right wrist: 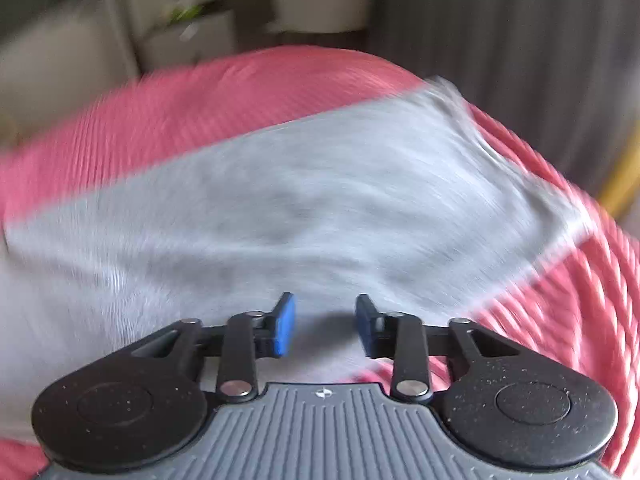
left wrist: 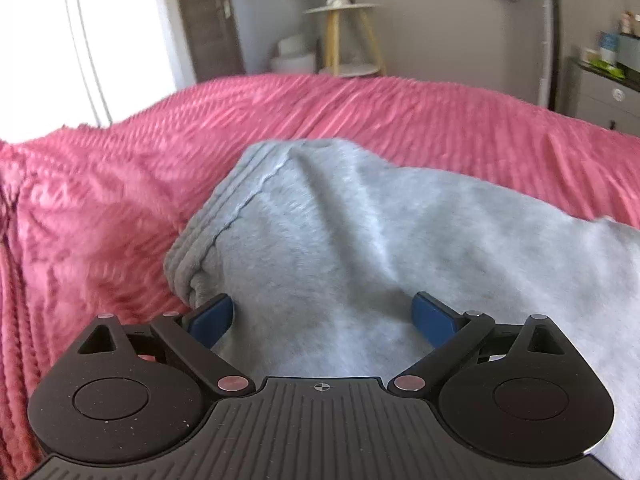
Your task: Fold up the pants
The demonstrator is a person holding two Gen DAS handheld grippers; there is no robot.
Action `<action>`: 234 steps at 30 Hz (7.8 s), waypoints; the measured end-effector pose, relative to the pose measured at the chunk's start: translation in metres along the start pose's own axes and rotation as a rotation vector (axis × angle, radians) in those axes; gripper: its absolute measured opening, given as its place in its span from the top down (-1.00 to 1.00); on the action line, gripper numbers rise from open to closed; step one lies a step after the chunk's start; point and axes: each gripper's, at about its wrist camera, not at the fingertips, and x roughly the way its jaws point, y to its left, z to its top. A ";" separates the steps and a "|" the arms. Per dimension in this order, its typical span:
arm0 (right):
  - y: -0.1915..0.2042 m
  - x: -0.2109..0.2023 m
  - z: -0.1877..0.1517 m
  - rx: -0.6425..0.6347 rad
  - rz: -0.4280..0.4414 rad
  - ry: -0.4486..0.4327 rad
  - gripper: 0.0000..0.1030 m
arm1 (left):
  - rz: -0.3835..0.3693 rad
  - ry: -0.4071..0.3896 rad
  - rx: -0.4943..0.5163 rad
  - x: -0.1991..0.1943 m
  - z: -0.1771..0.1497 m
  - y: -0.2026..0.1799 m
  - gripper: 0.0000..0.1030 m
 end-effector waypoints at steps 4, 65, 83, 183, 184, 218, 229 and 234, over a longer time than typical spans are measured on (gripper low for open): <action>-0.055 -0.017 -0.003 0.152 0.018 -0.056 -0.16 | -0.113 -0.067 0.007 -0.033 -0.007 -0.001 -0.93; -0.199 0.053 0.027 0.635 0.353 -0.220 0.82 | -0.324 0.259 -0.341 -0.032 -0.038 0.028 -0.95; 0.083 -0.027 0.042 -0.462 0.249 -0.370 0.83 | -0.530 0.228 -0.360 -0.084 -0.036 0.042 -0.95; -0.056 0.088 -0.051 0.824 0.805 0.113 -0.87 | -1.039 0.415 0.223 -0.075 -0.038 -0.144 0.33; -0.054 0.088 -0.050 0.811 0.810 0.109 -0.87 | -1.053 0.432 0.225 -0.073 -0.041 -0.144 0.09; -0.018 0.062 -0.031 0.518 0.592 0.110 -0.66 | -0.941 0.312 0.111 -0.053 -0.030 -0.117 0.08; 0.013 0.019 -0.014 0.184 0.501 -0.095 -0.39 | -0.867 0.061 0.222 -0.139 -0.032 -0.113 -0.56; 0.036 0.035 -0.023 0.086 0.388 -0.024 -0.21 | -0.849 0.086 0.410 -0.131 -0.075 -0.142 -0.60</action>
